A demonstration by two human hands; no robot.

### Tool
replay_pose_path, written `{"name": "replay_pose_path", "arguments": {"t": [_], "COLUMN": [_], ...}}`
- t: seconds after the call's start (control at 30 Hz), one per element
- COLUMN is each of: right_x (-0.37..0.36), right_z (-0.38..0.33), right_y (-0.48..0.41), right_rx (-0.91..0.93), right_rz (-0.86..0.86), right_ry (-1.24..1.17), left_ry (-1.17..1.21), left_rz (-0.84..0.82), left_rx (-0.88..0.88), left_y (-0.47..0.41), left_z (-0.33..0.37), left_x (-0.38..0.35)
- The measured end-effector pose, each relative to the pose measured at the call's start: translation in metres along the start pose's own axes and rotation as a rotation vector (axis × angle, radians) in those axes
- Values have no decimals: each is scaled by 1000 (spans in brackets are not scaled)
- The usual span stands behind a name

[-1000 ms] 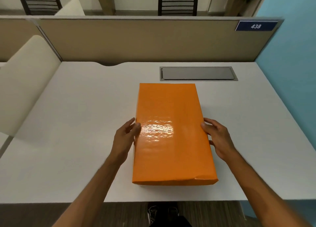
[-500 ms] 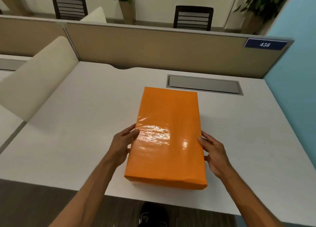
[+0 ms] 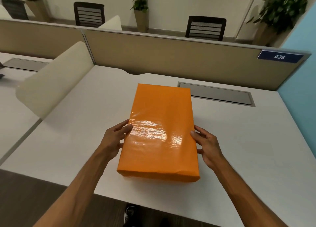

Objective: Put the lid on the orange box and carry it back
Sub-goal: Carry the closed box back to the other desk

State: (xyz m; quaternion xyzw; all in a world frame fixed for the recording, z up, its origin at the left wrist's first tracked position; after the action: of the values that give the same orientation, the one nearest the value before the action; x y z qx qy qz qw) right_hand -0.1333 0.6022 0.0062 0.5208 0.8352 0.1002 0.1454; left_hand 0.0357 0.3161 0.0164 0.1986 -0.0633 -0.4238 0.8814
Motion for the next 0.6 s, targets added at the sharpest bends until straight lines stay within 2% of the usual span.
{"name": "replay_pose_path", "arguments": {"t": [0.27,0.6], "right_x": [-72,-203], "right_z": [-11,-20], "right_y": [-44,-120], "right_rx": [16,10], "right_rz": [-37,9], "right_ry": [-2,-20], "left_ry": [-3,-20], "left_rz": [30,-5], "left_rx": [-25,-29], "left_y": [-41,-151], "left_z": [34,97], "left_x": [59,168]}}
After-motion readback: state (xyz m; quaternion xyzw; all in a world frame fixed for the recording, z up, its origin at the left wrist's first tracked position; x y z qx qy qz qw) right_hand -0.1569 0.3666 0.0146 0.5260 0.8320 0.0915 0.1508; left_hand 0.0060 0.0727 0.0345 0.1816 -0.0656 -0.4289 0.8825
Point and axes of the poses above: each hand's wrist, its own y-axis away from the middle knuckle, its own x-axis out of the back of the hand, z = x × y, the point moved 1 cm from there along -y, towards the middle knuckle, and after that the axes turned 3 degrees about -y, right-handed, at the moved point
